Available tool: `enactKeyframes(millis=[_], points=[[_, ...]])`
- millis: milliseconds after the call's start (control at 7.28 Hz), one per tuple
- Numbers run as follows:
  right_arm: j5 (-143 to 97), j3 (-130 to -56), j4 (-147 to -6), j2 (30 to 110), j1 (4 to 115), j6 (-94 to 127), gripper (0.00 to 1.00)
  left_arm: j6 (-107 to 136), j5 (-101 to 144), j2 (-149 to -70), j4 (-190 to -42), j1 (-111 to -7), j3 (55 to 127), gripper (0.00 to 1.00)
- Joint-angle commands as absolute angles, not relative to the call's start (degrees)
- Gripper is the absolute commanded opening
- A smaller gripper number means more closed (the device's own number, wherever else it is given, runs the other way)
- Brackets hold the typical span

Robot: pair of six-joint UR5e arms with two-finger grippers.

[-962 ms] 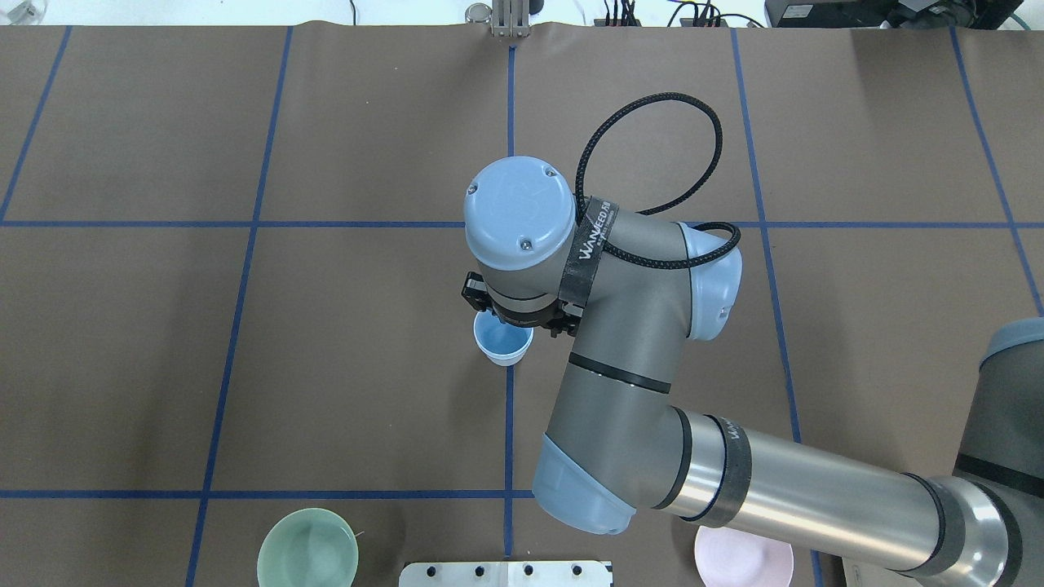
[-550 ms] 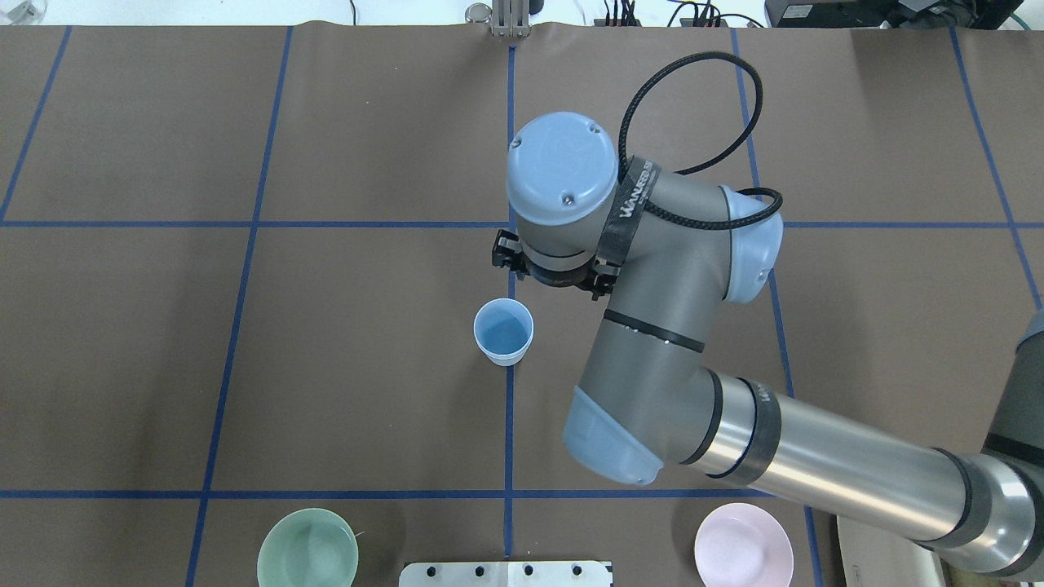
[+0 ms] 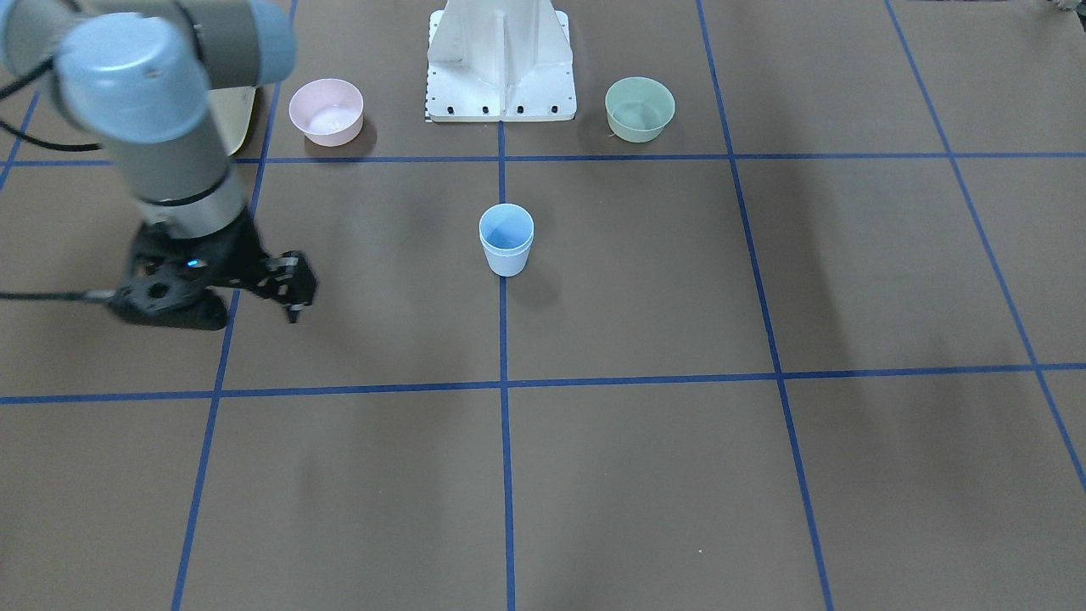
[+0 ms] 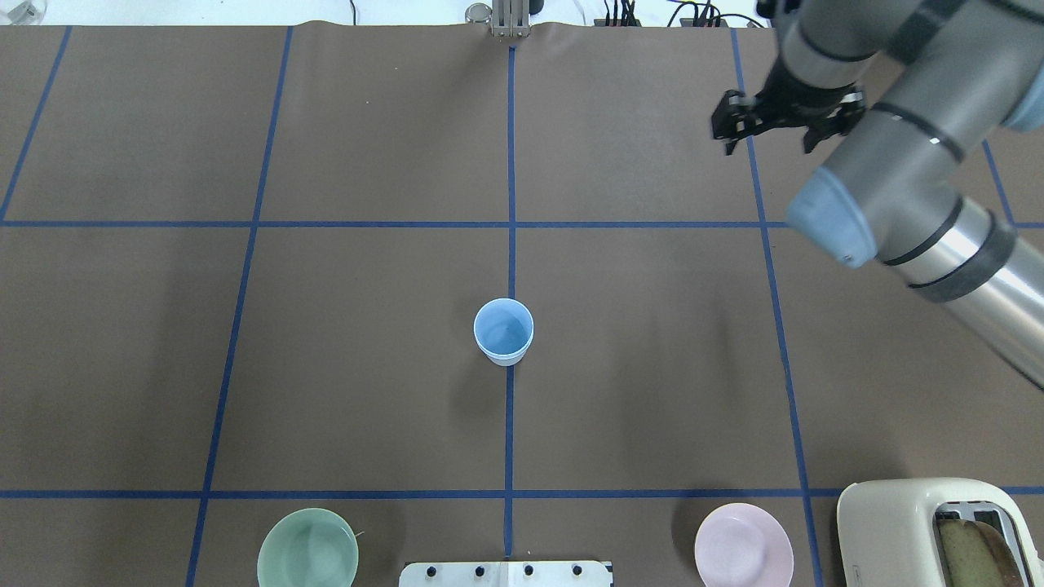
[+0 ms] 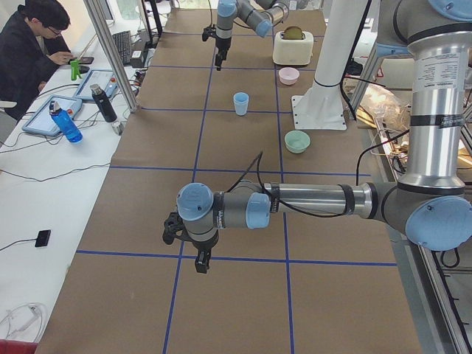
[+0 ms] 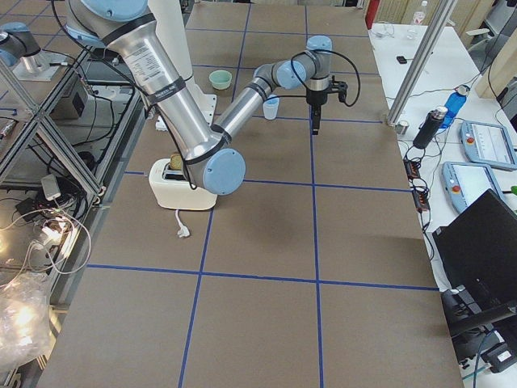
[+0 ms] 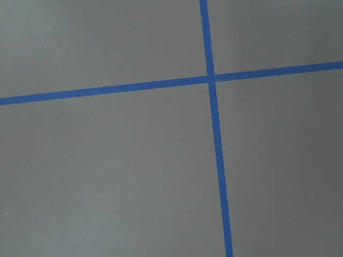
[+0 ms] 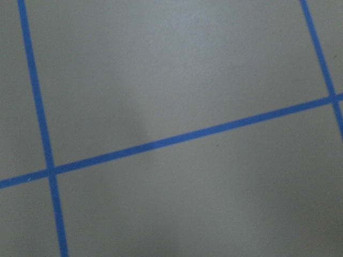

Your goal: Stack blue cups with both arms

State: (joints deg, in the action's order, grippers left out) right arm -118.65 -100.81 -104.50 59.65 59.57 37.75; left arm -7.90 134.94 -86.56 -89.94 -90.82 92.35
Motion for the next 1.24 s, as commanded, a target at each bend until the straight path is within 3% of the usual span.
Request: enactKeyframes(millis=[0, 687, 1099], points=[[-123.13, -96.78, -104.06, 69.39, 73.60, 8.81, 1.00, -8.17, 134.91, -86.31, -91.05, -90.79, 92.81, 0.99], [-123.66, -100.01, -100.92, 91.98, 87.97, -1.41, 1.00, -8.17, 135.00, -86.22, -91.32, -90.88, 92.90, 0.99], [-127.52, -100.90, -93.60, 96.42, 88.15, -1.23, 1.00, -8.17, 135.00, -86.22, -91.32, -90.79, 92.90, 0.99]])
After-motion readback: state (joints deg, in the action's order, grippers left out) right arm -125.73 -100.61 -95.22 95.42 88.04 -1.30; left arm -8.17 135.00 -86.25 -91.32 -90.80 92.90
